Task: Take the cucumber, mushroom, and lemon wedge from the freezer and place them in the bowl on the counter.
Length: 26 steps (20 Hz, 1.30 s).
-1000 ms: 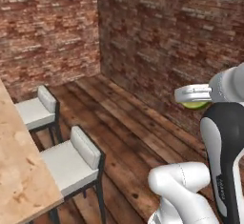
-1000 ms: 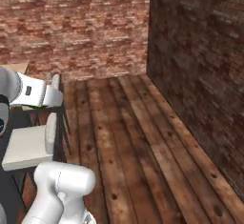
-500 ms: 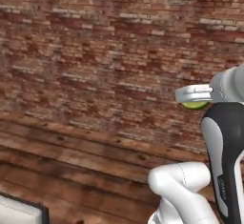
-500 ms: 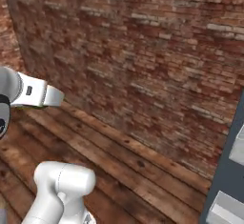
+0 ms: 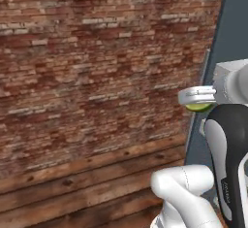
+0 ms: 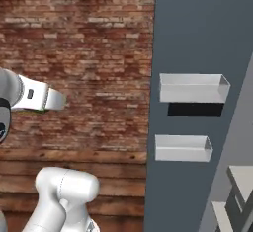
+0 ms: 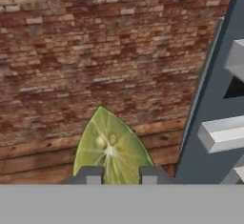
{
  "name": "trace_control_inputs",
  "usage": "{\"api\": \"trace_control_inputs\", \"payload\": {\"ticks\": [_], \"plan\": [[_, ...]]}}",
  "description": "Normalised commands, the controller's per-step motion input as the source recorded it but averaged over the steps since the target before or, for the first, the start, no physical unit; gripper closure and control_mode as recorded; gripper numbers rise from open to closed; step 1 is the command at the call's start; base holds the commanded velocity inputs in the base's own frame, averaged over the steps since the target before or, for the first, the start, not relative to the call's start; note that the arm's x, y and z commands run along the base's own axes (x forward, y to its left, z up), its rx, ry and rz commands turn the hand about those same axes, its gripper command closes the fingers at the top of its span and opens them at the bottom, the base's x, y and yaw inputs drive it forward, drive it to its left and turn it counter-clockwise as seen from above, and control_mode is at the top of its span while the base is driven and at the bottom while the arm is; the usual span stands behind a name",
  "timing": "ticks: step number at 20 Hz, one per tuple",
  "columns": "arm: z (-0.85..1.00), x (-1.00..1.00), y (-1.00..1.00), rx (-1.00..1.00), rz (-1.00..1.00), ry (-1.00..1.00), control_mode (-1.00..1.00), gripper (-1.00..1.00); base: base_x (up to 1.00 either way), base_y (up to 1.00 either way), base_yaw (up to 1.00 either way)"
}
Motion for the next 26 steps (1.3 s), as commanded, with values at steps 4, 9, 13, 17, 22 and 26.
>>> {"api": "trace_control_inputs", "payload": {"ticks": [4, 9, 13, 17, 22, 26], "plan": [[0.00, 0.00, 0.00, 0.00, 0.00, 0.00, 1.00, 1.00, 0.00, 0.14, -0.90], [0.00, 0.00, 0.00, 0.00, 0.00, 0.00, 1.00, 1.00, 0.01, 0.31, -0.79], [0.00, 0.00, 0.00, 0.00, 0.00, 0.00, 1.00, 1.00, 0.10, 0.75, -0.59], [0.00, 0.00, 0.00, 0.00, 0.00, 0.00, 1.00, 1.00, 0.24, 1.00, -0.35], [0.00, 0.00, 0.00, 0.00, 0.00, 0.00, 1.00, 1.00, 0.18, 0.98, -0.39], [0.00, 0.00, 0.00, 0.00, 0.00, 0.00, 1.00, 1.00, 0.13, 0.91, -0.48]]}}
